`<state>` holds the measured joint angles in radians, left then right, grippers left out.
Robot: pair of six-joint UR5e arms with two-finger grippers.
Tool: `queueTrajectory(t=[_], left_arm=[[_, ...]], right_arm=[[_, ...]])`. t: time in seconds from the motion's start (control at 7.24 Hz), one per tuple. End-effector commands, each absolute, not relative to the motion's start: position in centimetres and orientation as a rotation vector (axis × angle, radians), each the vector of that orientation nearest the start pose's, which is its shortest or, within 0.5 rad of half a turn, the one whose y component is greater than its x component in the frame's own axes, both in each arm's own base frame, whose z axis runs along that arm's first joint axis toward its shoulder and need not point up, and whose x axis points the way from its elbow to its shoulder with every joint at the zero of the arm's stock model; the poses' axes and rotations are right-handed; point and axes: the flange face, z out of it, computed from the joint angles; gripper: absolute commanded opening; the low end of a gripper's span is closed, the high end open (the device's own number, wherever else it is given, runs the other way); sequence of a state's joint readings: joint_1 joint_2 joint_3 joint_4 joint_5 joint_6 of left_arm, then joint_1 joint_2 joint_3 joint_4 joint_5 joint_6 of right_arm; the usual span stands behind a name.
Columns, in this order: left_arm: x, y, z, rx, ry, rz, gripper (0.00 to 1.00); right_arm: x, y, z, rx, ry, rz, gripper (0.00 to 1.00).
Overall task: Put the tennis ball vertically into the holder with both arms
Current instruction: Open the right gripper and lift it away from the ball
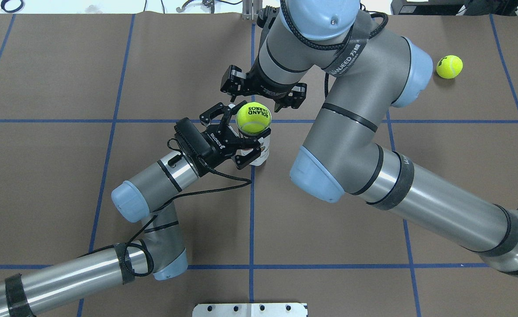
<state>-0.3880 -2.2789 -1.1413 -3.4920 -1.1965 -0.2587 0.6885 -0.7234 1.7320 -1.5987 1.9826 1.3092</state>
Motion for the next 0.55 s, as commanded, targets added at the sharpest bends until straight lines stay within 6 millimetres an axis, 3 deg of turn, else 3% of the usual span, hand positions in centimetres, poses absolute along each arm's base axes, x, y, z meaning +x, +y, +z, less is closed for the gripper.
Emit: queueTrajectory(t=[0.0, 0.28, 0.41], left_arm=[[55.6, -41.1, 24.2, 1.745, 1.261, 0.122, 0.88], [55.6, -41.0, 24.1, 1.746, 1.263, 0.120, 0.91], [55.5, -41.1, 24.1, 1.747, 1.262, 0.119, 0.92]], right_arm=[[-41.7, -49.7, 10.1, 0.108, -1.031, 0.200, 1.00], [-37.1, -52.9, 14.7, 0.108, -0.994, 0.174, 1.00], [-35.9, -53.8, 16.6, 0.126, -0.968, 0.154, 1.00]])
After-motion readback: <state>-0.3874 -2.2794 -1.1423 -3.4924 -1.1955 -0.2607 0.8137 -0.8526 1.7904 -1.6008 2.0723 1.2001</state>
